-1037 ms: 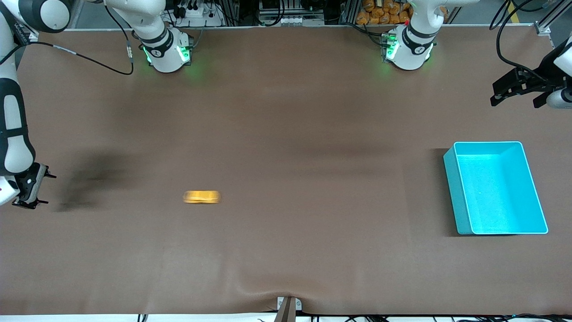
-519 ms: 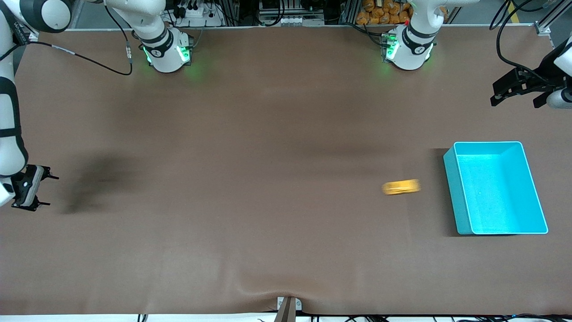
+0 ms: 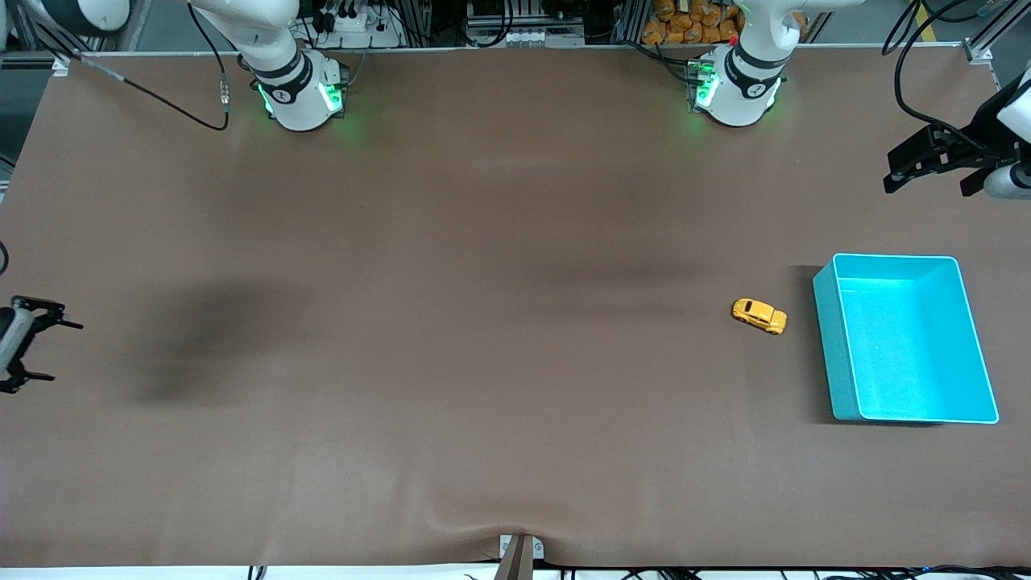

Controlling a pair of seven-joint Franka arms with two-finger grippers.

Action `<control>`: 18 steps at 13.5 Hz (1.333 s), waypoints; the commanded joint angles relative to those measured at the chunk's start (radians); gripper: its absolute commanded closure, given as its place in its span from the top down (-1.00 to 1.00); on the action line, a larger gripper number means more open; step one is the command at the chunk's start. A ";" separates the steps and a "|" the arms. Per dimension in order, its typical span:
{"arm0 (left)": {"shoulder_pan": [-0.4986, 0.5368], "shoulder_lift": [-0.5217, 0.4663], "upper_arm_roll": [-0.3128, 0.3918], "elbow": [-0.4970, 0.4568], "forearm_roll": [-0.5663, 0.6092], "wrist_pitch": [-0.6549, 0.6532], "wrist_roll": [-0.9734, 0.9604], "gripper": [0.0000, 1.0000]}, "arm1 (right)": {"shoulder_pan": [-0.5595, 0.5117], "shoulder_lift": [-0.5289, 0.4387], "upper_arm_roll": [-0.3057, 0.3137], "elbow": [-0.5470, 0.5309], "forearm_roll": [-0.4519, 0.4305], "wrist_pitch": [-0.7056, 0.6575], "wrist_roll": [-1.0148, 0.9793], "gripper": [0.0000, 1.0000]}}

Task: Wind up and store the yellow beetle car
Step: 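Raise the right gripper to rest while the left gripper moves toward the car, then lower the open left gripper over the yellow car beside the bin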

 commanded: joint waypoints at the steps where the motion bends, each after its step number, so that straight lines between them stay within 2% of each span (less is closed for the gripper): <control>1: 0.035 0.059 0.002 0.023 -0.007 -0.003 0.002 1.00 | -0.002 -0.096 0.058 -0.016 0.005 -0.084 0.209 1.00; 3: 0.063 0.066 0.002 0.022 -0.007 -0.003 0.005 1.00 | 0.005 -0.128 0.084 0.032 0.002 -0.127 0.364 1.00; 7: 0.129 0.146 0.002 0.023 -0.008 -0.003 -0.073 1.00 | 0.064 -0.172 0.081 0.085 -0.007 -0.187 0.681 1.00; 9: 0.194 0.155 0.000 0.020 -0.027 -0.002 -0.075 1.00 | 0.084 -0.186 0.081 0.092 -0.010 -0.199 0.787 1.00; 10: 0.193 0.169 -0.003 0.005 -0.027 0.006 -0.088 1.00 | 0.096 -0.201 0.081 0.100 -0.012 -0.218 0.849 1.00; 11: 0.187 0.198 -0.009 -0.022 -0.024 0.024 -0.094 1.00 | 0.117 -0.214 0.080 0.109 -0.024 -0.222 0.915 1.00; 14: 0.169 0.189 -0.033 -0.177 -0.015 0.180 -0.211 1.00 | 0.183 -0.234 0.081 0.125 -0.090 -0.247 1.080 1.00; 18: 0.169 0.194 -0.119 -0.363 -0.014 0.413 -0.427 1.00 | 0.197 -0.258 0.089 0.125 -0.073 -0.250 1.374 1.00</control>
